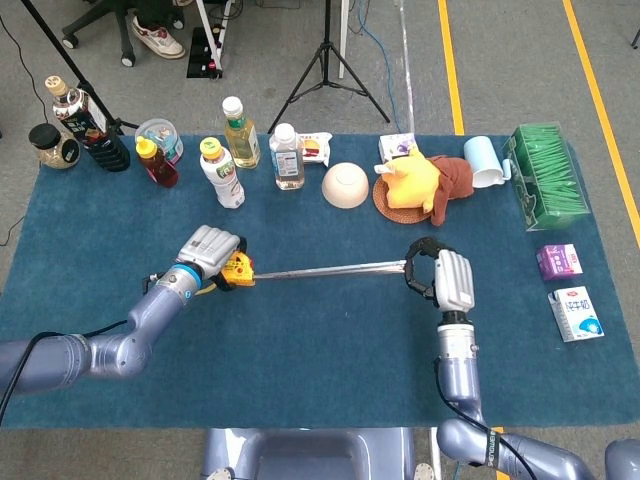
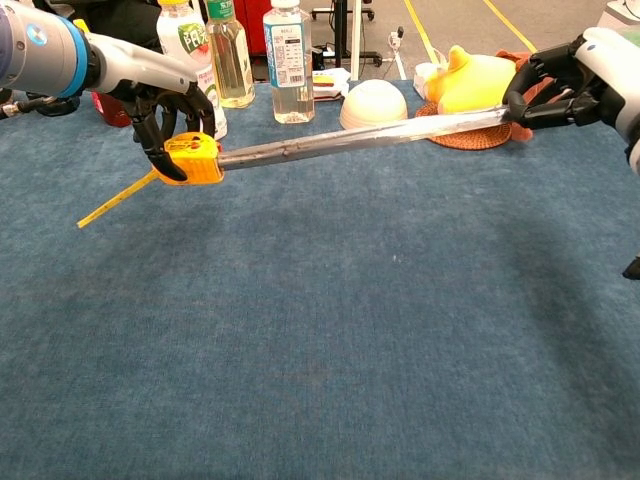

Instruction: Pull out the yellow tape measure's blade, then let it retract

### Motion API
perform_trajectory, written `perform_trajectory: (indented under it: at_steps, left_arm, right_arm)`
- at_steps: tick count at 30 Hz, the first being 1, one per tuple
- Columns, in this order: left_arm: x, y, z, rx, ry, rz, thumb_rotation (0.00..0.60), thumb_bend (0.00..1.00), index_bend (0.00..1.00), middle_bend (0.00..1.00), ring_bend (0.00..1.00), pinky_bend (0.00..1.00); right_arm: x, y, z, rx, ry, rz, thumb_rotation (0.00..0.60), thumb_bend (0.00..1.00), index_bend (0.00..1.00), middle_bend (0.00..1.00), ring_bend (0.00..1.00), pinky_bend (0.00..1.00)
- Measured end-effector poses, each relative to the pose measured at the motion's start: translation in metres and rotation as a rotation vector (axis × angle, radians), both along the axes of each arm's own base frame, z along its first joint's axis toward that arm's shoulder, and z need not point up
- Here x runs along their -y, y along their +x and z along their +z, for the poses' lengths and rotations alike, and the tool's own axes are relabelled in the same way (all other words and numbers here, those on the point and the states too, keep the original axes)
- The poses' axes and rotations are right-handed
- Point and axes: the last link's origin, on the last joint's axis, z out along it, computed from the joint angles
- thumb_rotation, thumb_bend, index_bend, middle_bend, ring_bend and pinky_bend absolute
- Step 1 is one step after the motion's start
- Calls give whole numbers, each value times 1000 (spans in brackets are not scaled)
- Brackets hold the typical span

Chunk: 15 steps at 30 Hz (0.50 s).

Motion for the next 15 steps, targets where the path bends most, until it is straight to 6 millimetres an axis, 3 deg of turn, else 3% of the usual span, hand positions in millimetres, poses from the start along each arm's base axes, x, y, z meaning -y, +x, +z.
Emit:
perform_trajectory:
  at_steps: [15]
  left_arm:
    - [0,-15,11,-42,-47,39,587,326,626,479,415,478]
  right_arm:
    - [3,-11,7,-2,-13,-18,549,625,573,399,418,352]
